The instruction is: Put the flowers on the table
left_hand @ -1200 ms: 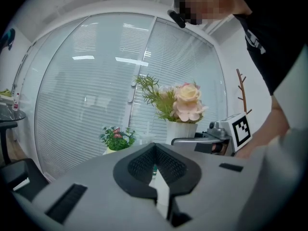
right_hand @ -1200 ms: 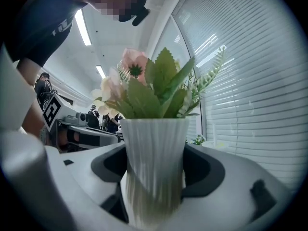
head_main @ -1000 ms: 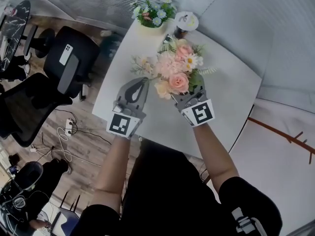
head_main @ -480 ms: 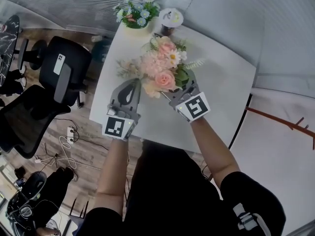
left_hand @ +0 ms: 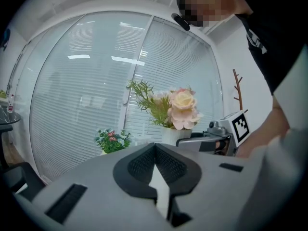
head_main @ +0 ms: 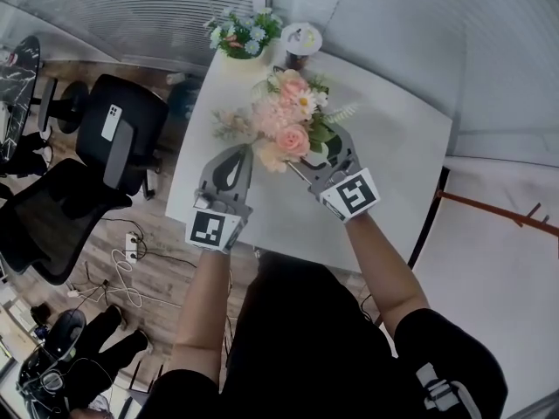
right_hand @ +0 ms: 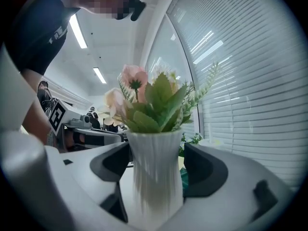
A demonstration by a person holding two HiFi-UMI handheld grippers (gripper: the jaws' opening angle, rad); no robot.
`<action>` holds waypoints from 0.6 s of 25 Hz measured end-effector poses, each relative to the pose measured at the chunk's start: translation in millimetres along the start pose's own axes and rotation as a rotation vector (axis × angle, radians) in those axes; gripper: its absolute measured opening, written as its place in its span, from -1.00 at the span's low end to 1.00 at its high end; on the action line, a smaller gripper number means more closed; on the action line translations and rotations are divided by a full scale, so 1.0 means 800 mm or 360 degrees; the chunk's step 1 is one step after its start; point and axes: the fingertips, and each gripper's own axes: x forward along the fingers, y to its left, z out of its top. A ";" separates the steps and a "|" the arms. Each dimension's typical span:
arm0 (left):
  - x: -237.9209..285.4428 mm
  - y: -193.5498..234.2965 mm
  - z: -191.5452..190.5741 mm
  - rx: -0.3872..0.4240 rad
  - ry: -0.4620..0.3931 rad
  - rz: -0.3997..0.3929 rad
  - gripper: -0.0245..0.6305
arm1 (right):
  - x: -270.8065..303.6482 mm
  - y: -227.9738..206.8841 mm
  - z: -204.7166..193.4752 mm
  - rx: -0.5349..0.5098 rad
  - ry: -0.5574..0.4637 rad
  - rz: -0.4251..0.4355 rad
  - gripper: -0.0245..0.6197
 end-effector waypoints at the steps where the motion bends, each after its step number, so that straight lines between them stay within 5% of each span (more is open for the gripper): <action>1: -0.001 -0.002 0.001 0.0005 0.0001 -0.0004 -0.89 | -0.003 0.000 0.001 0.0003 0.0001 -0.0005 0.11; 15: -0.034 -0.035 0.024 0.0050 0.0028 -0.0062 -0.89 | -0.071 0.016 0.015 0.0068 0.0043 -0.0045 0.11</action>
